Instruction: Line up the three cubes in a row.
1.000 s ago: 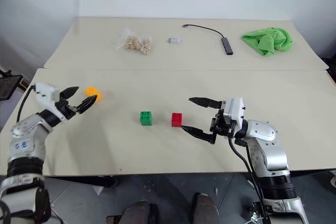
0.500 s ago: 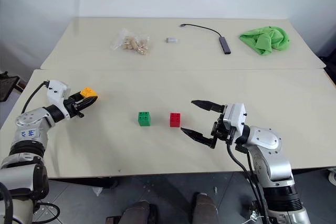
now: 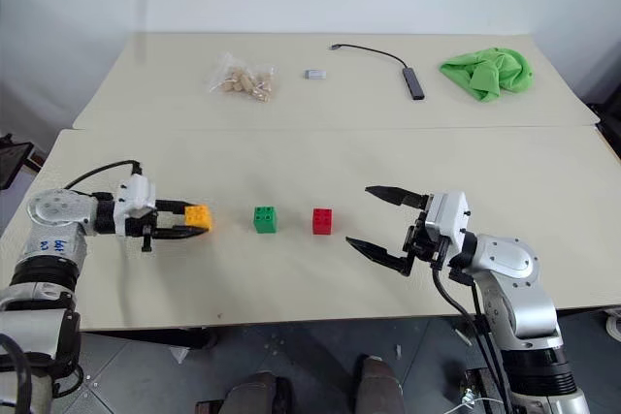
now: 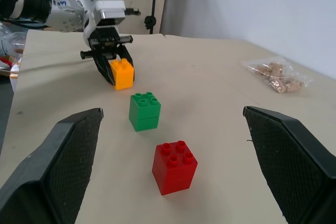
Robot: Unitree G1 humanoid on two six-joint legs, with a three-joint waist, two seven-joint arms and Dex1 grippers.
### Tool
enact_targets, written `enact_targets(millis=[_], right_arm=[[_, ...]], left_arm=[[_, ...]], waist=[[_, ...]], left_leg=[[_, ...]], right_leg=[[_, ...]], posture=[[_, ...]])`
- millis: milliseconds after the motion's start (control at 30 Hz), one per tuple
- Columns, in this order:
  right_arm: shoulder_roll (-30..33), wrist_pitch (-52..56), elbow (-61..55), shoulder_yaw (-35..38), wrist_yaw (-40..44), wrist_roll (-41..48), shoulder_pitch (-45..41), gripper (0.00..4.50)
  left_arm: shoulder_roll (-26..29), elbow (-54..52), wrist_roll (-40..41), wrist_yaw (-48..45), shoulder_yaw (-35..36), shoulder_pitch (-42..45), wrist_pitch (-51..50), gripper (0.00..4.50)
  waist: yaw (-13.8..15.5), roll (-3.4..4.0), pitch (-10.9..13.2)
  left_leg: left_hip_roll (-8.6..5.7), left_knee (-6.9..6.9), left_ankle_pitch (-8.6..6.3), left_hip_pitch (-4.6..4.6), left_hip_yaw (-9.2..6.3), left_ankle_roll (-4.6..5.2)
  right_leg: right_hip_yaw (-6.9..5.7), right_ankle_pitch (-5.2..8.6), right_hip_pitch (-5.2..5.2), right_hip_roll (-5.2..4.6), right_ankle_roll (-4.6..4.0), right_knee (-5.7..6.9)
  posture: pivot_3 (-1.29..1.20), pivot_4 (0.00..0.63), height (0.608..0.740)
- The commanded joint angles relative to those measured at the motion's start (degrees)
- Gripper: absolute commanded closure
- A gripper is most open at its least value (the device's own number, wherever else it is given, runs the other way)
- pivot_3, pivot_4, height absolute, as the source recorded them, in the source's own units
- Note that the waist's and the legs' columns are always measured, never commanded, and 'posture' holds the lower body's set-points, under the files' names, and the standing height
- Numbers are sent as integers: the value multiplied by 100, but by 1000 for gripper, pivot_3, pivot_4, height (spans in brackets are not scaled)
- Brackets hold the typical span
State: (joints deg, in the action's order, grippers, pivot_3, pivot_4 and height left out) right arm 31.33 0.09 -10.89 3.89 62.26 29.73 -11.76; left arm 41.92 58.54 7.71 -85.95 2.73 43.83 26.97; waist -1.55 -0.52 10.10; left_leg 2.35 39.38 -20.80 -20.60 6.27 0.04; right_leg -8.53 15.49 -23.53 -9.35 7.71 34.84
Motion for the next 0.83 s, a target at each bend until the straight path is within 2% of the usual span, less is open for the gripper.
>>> enact_targets(millis=[33, 167, 233, 333, 433, 633, 833], right_arm=[[61, -2, -119, 84, 35, 93, 7, 0], [58, 13, -97, 62, 62, 84, 9, 0], [70, 68, -91, 25, 114, 101, 12, 0], [125, 163, -73, 16, 255, 160, 12, 0], [445, 543, 42, 49, 649, 341, -198, 0], [1232, 1267, 259, -27, 1322, 503, -989, 0], [1441, 1324, 533, -326, 1677, 158, -1547, 0]], left_arm=[[-21, 268, -159, -149, -115, 240, 301, 2995], [-64, 546, -229, -9, -142, 416, 277, 2995], [-35, 564, -202, -114, -150, 462, 65, 2239], [9, 410, 2, -156, 4, 467, -187, 1423], [416, -241, 490, -333, 378, 93, -1053, 528], [1112, -2374, 1344, 100, 1206, -1357, -2358, 528], [1149, -3716, 1559, 651, 1675, -2271, -2560, 528]], waist=[[13, 0, 0], [15, 0, 0], [10, 0, 0], [3, -1, 1], [-3, -3, 2], [-64, 15, 13], [69, 15, 14]], left_leg=[[0, 2, 0, 0, 0, 0], [0, 9, -1, -2, -2, 2], [0, 9, -1, -2, -3, 2], [0, 9, -1, -3, -3, 2], [1, 9, -1, -7, -5, 2], [14, 8, -2, -7, -2, 0], [20, 37, -8, -22, -15, 0]], right_leg=[[0, 0, 1, 0, 0, -1], [0, 0, 3, -1, 1, 1], [0, 0, 3, -1, 1, 2], [0, 0, 2, -1, 1, 3], [-1, 0, 0, -1, 1, 2], [3, 0, -10, 2, -1, 7], [-8, 1, -6, 4, -3, 11]], posture=[[0, 150, 740], [0, 150, 740], [0, 150, 740], [0, 150, 740], [0, 150, 740], [0, 150, 740], [0, 150, 740]])
